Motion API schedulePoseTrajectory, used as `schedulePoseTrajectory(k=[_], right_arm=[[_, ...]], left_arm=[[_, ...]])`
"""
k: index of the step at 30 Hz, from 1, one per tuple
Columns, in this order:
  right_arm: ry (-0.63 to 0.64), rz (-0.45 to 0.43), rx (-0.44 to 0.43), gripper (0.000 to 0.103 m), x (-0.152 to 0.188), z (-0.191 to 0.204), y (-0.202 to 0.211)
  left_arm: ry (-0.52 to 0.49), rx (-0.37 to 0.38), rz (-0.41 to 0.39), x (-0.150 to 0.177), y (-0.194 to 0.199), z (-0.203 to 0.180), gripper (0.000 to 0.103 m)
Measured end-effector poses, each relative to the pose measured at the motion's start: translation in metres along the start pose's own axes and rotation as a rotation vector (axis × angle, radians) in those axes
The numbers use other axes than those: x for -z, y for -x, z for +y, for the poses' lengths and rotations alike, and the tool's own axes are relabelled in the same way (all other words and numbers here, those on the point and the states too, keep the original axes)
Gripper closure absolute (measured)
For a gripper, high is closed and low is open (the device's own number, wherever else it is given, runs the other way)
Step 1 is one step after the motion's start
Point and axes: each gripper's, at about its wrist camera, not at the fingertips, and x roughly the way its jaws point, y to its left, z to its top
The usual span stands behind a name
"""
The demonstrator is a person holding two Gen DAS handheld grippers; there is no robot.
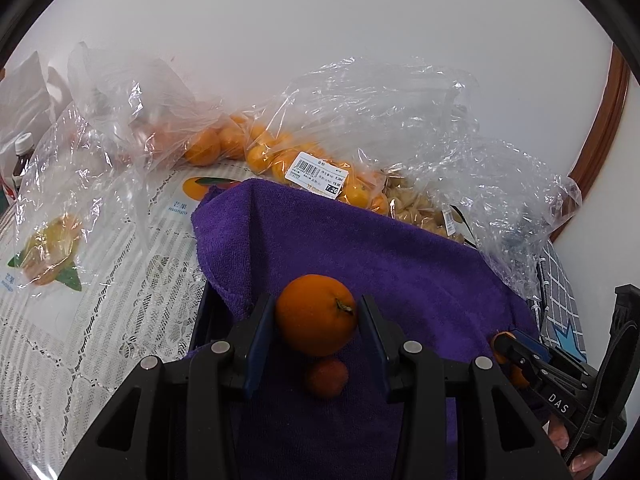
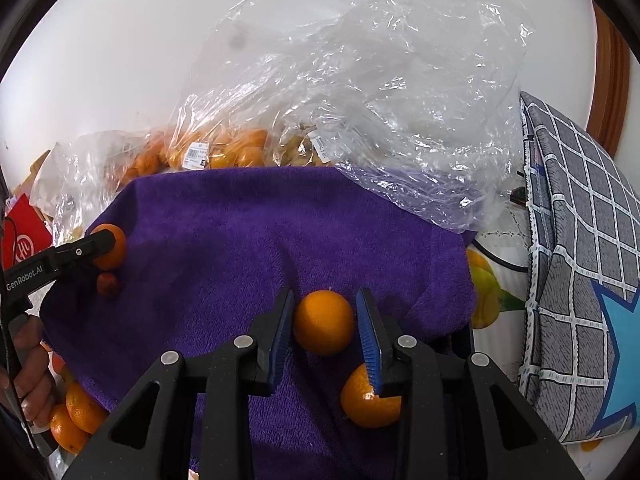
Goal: Organize fruits
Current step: 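Carry both oranges over the towel and open the right tool, then open the left tool to drop the large orange while the right tool lifts away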
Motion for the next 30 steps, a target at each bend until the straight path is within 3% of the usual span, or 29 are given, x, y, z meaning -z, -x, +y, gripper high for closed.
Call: schedulePoseTrajectory(k=[6, 16, 25, 30], right_arm=[[-0.003, -0.012, -0.013, 0.054, 0.0, -0.001, 0.008], [0.014, -0.099, 0.026, 0.053, -0.001, 0.004, 0.035], [0.029, -0.196, 0.04, 0.053, -0.003, 0.016, 0.071], [-0.026, -0.23, 0.002, 0.053, 0.003, 0.022, 0.103]], left_arm=[[0.008, 0.016, -0.019, 0.0, 0.004, 0.0, 0.055], [-0.026, 0.004, -0.092, 0.001, 0.019, -0.006, 0.043], [-0.022, -0.029, -0.184, 0.006, 0.049, -0.004, 0.042], [0.001, -0.038, -0.212, 0.014, 0.07, 0.003, 0.042]])
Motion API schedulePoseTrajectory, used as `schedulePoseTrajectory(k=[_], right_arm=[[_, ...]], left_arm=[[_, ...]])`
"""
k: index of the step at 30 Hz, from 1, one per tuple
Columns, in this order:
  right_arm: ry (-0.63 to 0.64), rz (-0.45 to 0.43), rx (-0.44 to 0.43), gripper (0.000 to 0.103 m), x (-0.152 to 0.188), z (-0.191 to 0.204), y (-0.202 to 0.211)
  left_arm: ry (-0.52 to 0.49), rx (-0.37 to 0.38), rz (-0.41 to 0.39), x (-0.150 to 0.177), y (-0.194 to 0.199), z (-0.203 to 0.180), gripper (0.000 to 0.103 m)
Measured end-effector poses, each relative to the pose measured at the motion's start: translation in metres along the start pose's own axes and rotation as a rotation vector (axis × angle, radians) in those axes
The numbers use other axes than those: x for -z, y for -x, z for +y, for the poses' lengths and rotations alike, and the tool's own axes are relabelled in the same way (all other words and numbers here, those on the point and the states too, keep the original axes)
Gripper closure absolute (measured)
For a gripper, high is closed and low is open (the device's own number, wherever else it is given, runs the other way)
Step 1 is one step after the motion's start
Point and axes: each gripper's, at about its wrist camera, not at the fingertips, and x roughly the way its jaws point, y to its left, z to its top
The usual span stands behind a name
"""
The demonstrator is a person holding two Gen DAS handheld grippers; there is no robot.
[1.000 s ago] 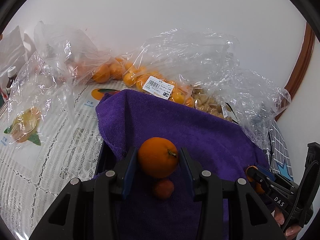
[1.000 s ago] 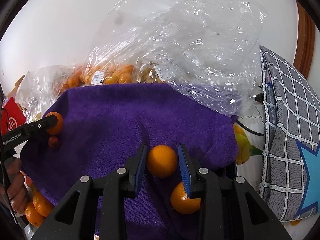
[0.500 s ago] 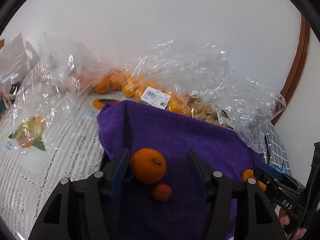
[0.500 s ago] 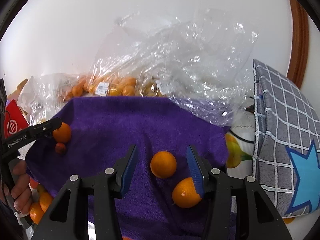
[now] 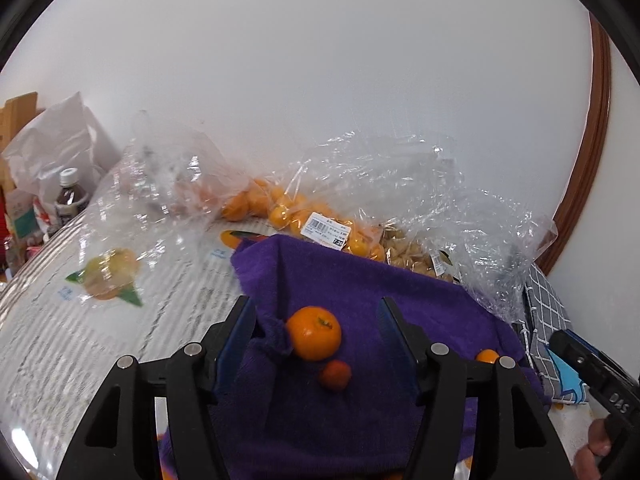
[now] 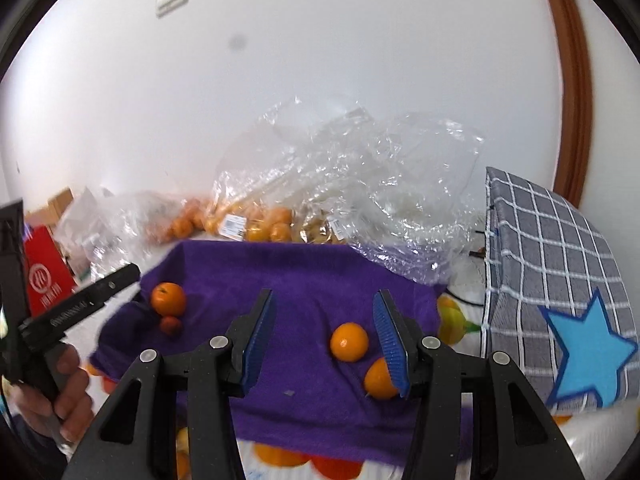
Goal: Organize fruits
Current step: 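Open the left tool to drop the large orange while the right tool lifts away, then grasp an orange with the right tool while the left tool grasps a large orange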
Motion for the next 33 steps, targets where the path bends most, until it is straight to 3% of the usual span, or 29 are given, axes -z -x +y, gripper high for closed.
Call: schedulePoseTrajectory(k=[7, 17, 23, 33], right_arm=[[-0.024, 0.061, -0.018, 0.053, 0.021, 0.004, 0.03], [-0.056, 0.188, -0.06, 0.053, 0.074, 0.009, 0.046], [-0.013, 0.241, -0.142, 0.06, 0.101, 0.034, 0.055], [0.051, 0.312, -0.237, 0.06, 0.123, 0.07, 0.046]], left_arm=[[0.011, -0.021, 0.008, 0.02, 0.032, 0.017, 0.042], [-0.003, -0.054, 0.087, 0.05, 0.064, 0.032, 0.042], [0.049, -0.066, 0.129, 0.056, 0.065, 0.048, 0.042], [0.04, -0.048, 0.148, 0.057, 0.062, 0.044, 0.042]])
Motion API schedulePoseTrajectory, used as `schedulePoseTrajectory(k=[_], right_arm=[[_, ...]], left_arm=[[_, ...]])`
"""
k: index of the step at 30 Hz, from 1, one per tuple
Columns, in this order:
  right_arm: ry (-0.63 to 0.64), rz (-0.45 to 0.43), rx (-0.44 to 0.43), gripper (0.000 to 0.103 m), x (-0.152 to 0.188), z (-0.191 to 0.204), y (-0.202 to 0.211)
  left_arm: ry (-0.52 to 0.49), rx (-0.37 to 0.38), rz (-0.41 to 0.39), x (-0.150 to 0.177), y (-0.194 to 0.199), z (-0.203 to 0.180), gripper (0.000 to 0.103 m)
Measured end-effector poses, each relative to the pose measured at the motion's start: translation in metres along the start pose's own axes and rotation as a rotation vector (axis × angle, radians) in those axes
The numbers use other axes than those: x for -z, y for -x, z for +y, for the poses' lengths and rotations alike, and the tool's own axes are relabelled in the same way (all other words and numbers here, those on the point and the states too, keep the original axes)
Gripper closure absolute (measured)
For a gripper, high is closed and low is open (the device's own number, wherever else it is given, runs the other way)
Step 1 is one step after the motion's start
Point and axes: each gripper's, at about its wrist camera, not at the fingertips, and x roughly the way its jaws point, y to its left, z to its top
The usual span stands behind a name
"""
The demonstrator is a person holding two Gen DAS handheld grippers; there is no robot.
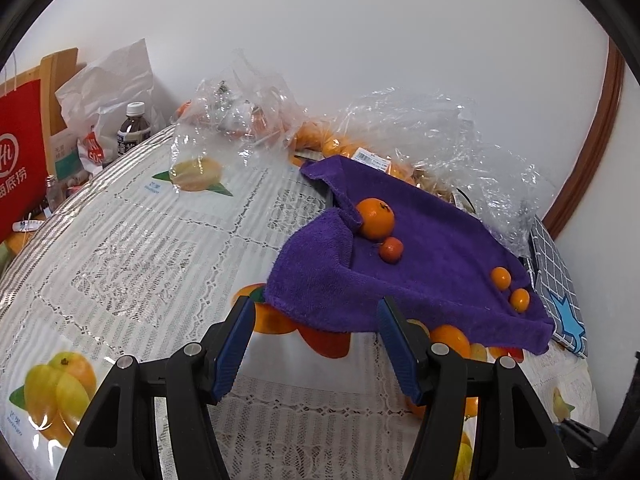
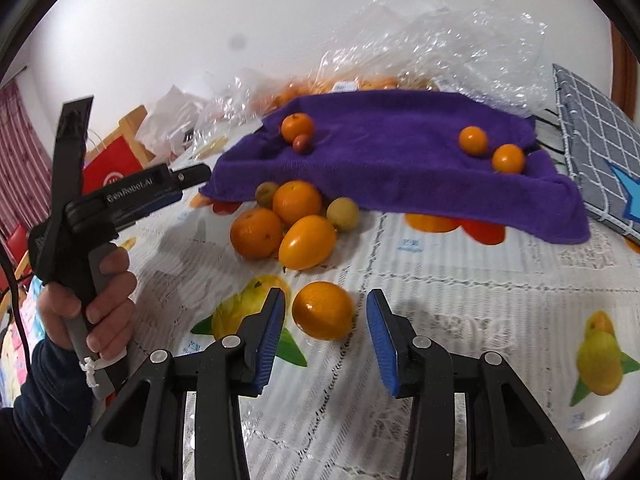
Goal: Organize fruits
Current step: 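Grasp an orange with the right tool while the left tool grasps a large orange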
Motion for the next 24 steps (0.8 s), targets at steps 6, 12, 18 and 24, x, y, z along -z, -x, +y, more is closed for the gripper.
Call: schedulePoseTrajectory(k=[6, 12, 18, 24], right_arm=[[0.047, 0.04, 0.014, 0.068, 0.003, 0.008, -0.01], [0.063, -0.034, 0.117, 0.068, -0.002, -0.007, 0.006], [0.011, -0.089, 0.21, 0.068, -0.009, -0.054, 0.02], [-0.048, -0.09, 0.177, 0.068, -0.009, -0.075, 0.02]], left_arm=[[-0.028, 0.03, 0.012, 0.002, -0.001, -0.007, 0.042], [-0.098, 0.153, 0.051, 0.008, 0.0, -0.025, 0.042], [-0.254, 0.262, 0.158, 0.027, -0.005, -0.061, 0.042], [-0.274, 0.242, 0.246, 0.031, -0.02, -0.068, 0.042]])
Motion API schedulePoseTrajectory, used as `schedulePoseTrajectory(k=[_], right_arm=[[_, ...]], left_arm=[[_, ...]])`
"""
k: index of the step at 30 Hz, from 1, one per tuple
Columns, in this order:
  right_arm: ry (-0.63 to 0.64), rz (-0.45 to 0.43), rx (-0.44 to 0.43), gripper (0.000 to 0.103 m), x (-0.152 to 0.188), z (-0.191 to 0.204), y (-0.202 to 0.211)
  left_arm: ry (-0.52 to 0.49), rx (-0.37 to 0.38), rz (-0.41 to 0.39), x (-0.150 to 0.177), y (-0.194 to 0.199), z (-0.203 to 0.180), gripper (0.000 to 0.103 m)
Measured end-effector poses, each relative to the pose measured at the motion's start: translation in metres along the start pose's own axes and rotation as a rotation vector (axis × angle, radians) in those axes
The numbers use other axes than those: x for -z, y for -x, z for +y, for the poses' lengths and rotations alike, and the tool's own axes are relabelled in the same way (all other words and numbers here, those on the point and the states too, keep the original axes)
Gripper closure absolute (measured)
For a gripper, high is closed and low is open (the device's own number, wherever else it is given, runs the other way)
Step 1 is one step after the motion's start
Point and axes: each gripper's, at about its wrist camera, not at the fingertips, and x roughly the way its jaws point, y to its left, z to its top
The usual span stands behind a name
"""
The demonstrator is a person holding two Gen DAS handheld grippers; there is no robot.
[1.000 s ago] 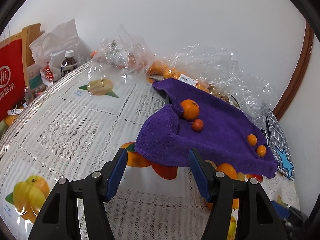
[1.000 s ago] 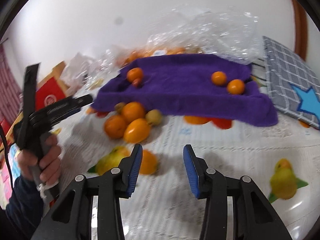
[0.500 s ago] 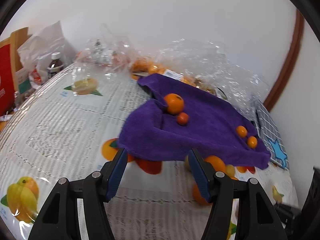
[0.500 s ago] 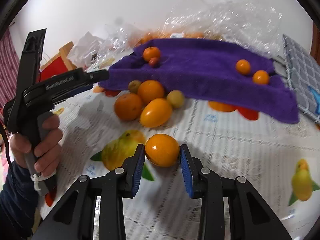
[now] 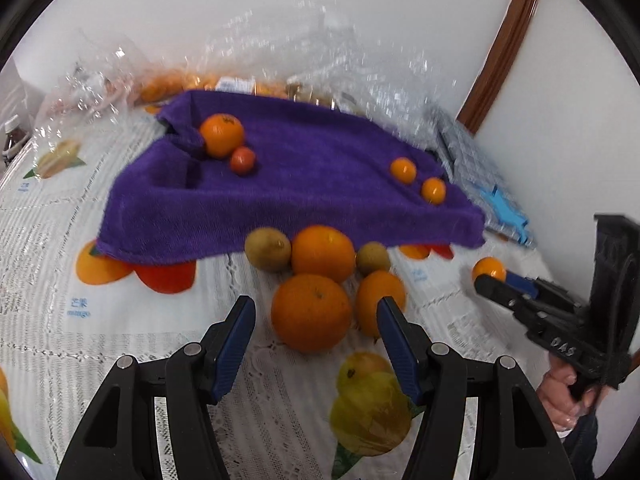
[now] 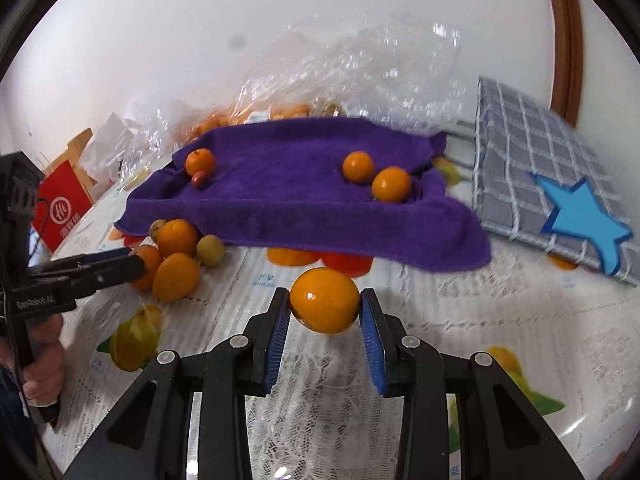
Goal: Organize fruits
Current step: 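Grasp an orange with the right tool while the left tool grasps a large orange, then carry both oranges over the purple towel with both tools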
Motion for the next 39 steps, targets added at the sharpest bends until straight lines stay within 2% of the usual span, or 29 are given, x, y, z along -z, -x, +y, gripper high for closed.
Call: schedulePoseTrajectory(k=[3, 8, 12, 18, 22, 25, 30, 39], right_arm=[[-0.005, 0.021, 0.001, 0.067, -0.001, -0.001, -0.005], [-0.011, 0.038, -0.007, 0.068, 0.001, -0.002, -0.007], [0.003, 0.052, 0.016, 0.068, 0.002, 0.002, -0.008], [0.035, 0.094, 0.015, 0.068, 0.003, 0.007, -0.014], [0.022, 0.102, 0.008, 0.068, 0.002, 0.004, -0.016], [0.03, 0.098, 0.017, 0.068, 0.003, 0.006, -0.015], [0.033, 0.078, 0.002, 0.068, 0.003, 0.006, -0.011], [-0.013, 0.009, -0.023, 0.068, 0.003, -0.002, 0.002]], left_arm=[[-0.018, -0.01, 0.005, -0.001, -0.003, -0.004, 0.039], [0.034, -0.013, -0.004, 0.0, -0.001, 0.004, 0.039], [0.034, -0.043, -0.008, 0.0, -0.001, 0.002, 0.038], [0.049, -0.033, -0.01, 0.001, 0.0, 0.006, 0.039], [0.057, -0.032, -0.014, 0.001, 0.001, 0.008, 0.044], [0.053, -0.002, -0.01, 0.002, 0.0, 0.006, 0.062], [0.052, 0.01, -0.019, 0.002, 0.002, 0.005, 0.064], [0.119, -0.023, -0.129, 0.004, 0.021, 0.017, 0.064]])
